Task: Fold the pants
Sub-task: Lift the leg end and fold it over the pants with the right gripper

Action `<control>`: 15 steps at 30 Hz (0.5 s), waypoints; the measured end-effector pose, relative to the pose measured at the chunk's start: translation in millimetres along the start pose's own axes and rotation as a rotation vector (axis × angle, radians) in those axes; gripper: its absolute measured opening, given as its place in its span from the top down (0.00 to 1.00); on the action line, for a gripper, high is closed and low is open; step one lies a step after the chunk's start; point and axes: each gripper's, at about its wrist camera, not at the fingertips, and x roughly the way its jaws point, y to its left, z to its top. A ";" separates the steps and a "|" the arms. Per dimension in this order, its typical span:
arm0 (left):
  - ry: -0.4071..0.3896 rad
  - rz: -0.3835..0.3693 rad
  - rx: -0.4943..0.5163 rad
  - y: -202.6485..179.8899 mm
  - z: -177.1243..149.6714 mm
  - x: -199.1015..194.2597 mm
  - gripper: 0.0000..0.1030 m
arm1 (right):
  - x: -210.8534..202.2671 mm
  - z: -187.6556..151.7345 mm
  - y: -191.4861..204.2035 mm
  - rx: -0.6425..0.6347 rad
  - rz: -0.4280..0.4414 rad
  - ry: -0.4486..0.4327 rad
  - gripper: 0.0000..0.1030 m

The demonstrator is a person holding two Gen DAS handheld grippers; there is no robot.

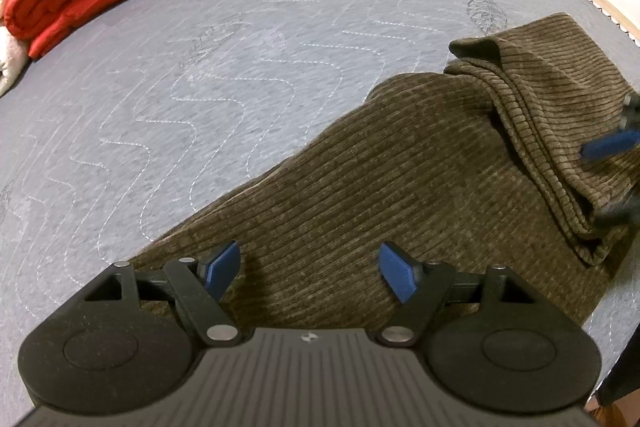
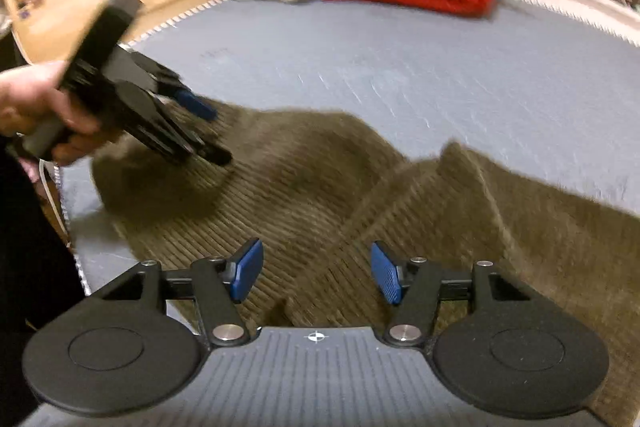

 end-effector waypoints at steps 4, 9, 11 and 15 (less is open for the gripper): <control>-0.004 0.000 0.002 0.0 0.7 -1.4 0.21 | 25.0 -9.7 17.7 -0.075 -0.040 0.092 0.40; -0.004 0.002 0.012 0.2 -1.6 -2.3 0.21 | 10.9 -2.2 4.7 0.013 0.018 0.055 0.92; -0.003 0.002 0.012 0.3 -1.2 -1.6 0.21 | 0.9 0.1 6.6 -0.006 0.047 0.031 0.92; -0.005 -0.002 0.010 0.0 0.3 -1.2 0.21 | -10.4 -5.6 26.7 -0.147 0.106 0.023 0.92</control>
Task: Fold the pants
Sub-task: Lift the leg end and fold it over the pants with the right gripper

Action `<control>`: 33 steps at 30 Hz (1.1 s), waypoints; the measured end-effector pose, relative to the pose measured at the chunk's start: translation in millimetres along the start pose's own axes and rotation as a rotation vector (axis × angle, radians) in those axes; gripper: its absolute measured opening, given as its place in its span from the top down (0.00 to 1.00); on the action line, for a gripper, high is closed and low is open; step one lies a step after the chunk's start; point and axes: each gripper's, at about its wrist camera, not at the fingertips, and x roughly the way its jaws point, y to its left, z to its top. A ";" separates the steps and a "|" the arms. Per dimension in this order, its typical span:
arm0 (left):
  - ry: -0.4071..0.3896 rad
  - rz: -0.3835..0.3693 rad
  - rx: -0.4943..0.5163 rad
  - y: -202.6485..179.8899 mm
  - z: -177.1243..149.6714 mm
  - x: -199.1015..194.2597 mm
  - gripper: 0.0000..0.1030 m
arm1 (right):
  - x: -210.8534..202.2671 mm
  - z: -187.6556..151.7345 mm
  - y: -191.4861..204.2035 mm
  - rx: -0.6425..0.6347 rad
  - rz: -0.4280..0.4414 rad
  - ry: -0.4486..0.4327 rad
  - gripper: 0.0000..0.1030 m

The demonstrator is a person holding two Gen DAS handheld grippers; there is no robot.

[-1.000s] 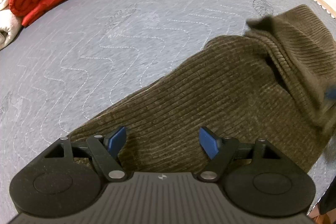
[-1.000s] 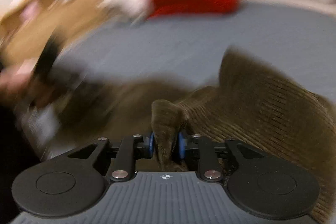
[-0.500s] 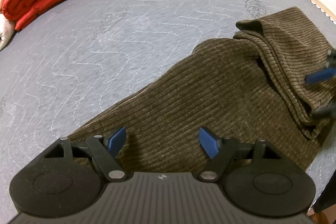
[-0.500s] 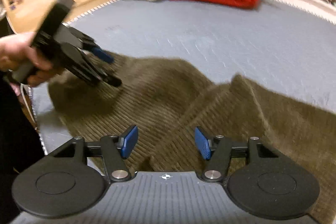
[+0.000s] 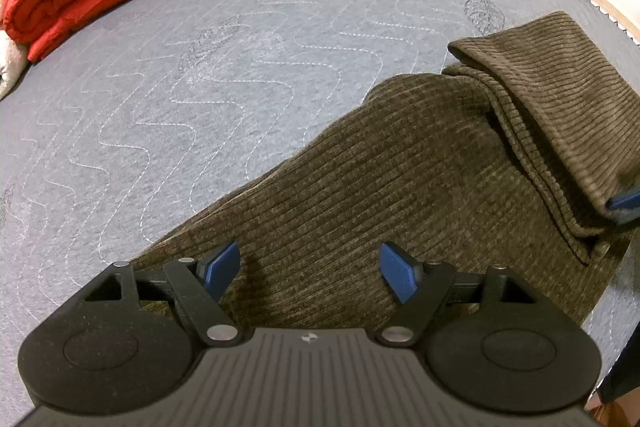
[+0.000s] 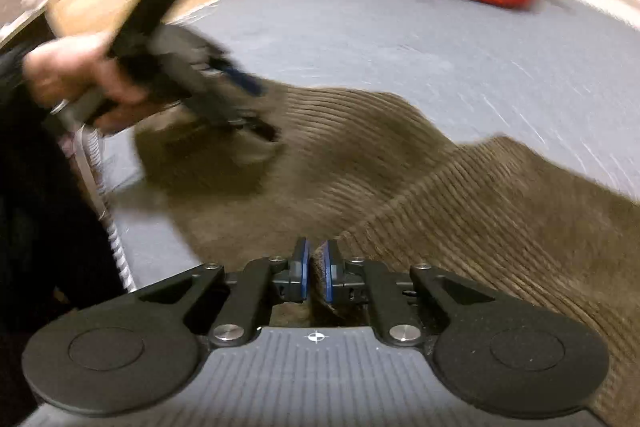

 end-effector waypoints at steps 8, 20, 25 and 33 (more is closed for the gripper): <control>0.004 0.005 0.007 -1.4 -1.5 0.2 0.20 | 24.7 -12.9 17.8 -0.137 -0.139 0.103 0.23; -0.018 0.000 -0.011 1.8 -0.7 -3.8 0.20 | 2.6 0.5 -0.4 -0.032 -0.136 -0.042 0.75; -0.022 0.000 -0.027 4.6 1.9 -3.6 0.20 | -38.6 14.0 5.4 -0.003 0.008 -0.240 0.75; -0.028 -0.016 -0.024 -0.6 3.5 -3.7 0.20 | 0.0 -11.3 31.2 -0.184 0.087 0.029 0.64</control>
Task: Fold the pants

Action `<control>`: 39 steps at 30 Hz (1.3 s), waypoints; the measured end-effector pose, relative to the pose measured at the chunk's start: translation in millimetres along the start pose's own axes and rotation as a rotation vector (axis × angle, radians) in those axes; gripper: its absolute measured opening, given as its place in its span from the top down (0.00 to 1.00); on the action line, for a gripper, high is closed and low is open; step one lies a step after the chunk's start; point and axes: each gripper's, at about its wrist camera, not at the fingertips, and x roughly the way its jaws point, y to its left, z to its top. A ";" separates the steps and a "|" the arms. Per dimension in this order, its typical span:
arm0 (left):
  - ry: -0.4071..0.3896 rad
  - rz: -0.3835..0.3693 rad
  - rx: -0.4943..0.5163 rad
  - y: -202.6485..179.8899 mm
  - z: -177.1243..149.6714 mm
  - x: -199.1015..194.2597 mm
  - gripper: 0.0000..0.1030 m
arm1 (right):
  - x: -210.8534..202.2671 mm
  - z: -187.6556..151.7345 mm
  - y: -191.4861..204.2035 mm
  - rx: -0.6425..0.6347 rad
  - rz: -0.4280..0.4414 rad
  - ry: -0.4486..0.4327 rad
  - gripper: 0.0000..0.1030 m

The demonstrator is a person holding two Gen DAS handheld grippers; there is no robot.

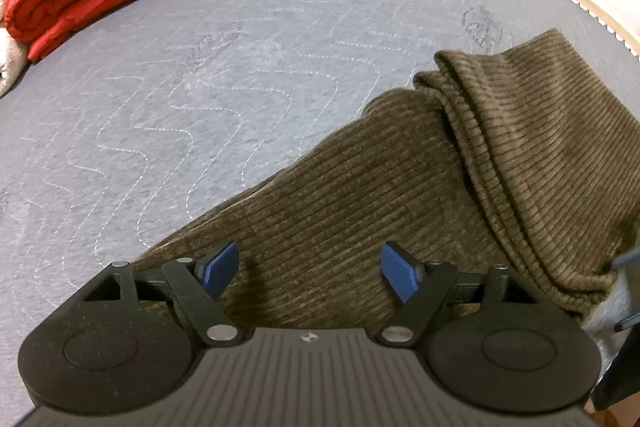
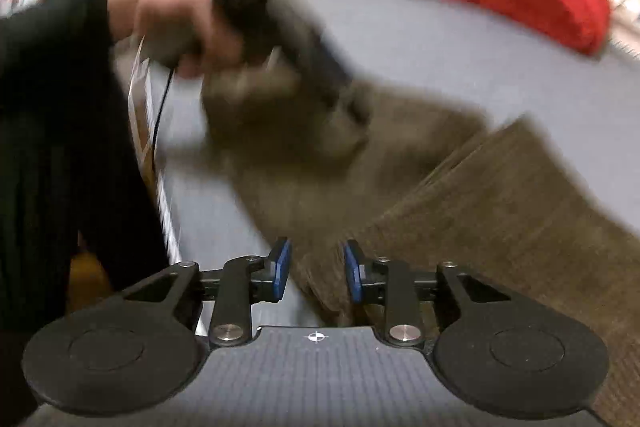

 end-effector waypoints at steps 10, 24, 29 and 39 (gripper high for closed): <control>-0.193 -0.193 -0.075 -29.3 28.8 -20.1 0.62 | -56.6 -14.7 -76.8 0.381 -0.220 -0.092 0.43; -0.093 -0.135 0.027 -98.8 51.1 54.2 0.61 | -87.7 -59.0 -102.2 0.590 -0.513 -0.039 0.23; -0.115 -0.140 -0.027 -95.5 57.2 39.0 0.60 | -92.1 -97.1 -133.3 0.840 -0.641 0.053 0.16; -0.200 -0.206 -0.126 -69.2 51.4 -9.0 0.46 | -93.3 -107.7 -130.2 1.031 -0.529 -0.017 0.69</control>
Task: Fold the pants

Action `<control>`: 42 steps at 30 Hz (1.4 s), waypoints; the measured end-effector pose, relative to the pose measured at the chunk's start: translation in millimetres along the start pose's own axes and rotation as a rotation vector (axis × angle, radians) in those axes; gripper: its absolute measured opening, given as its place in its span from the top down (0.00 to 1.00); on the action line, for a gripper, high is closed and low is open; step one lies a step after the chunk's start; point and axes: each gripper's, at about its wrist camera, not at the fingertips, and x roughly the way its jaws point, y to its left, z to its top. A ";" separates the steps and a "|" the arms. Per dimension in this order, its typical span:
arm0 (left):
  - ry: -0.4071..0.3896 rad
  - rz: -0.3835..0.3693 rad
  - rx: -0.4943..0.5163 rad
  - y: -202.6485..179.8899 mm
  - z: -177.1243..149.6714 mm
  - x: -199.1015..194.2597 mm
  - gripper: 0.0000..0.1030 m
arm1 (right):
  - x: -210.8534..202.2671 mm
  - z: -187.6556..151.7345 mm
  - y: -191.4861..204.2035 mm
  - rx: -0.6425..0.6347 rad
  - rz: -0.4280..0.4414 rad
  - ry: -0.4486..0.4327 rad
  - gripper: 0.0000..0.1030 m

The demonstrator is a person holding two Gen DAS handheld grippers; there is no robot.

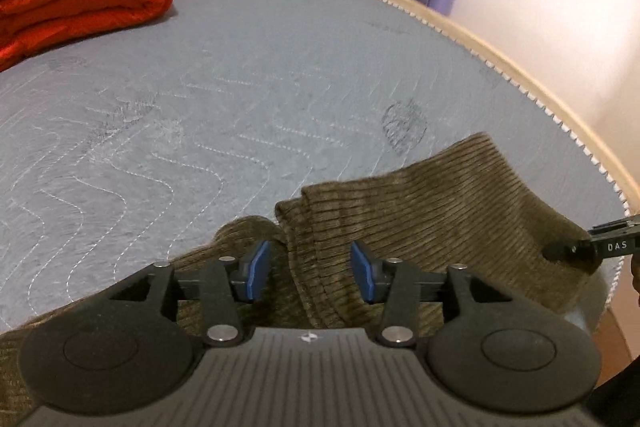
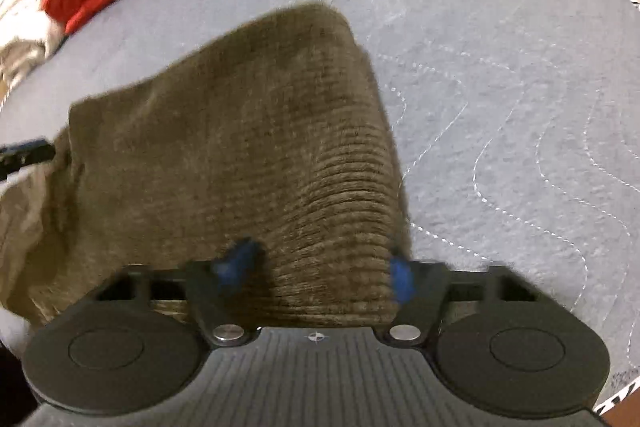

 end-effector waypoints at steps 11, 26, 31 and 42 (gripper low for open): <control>-0.028 -0.418 -0.186 -17.6 6.3 -41.0 0.18 | -51.6 -45.3 153.0 -0.606 0.191 -0.265 0.81; 0.019 -0.221 -0.077 -23.3 11.4 -22.2 0.73 | -51.2 -86.5 244.5 -0.916 0.189 -0.250 0.81; 0.021 -0.170 -0.156 23.8 5.2 -34.8 0.81 | -52.2 -76.5 246.6 -0.924 0.315 -0.202 0.70; -0.037 0.073 -0.397 176.7 -43.5 -131.7 0.82 | -59.1 -9.6 246.5 -0.568 0.656 -0.174 0.36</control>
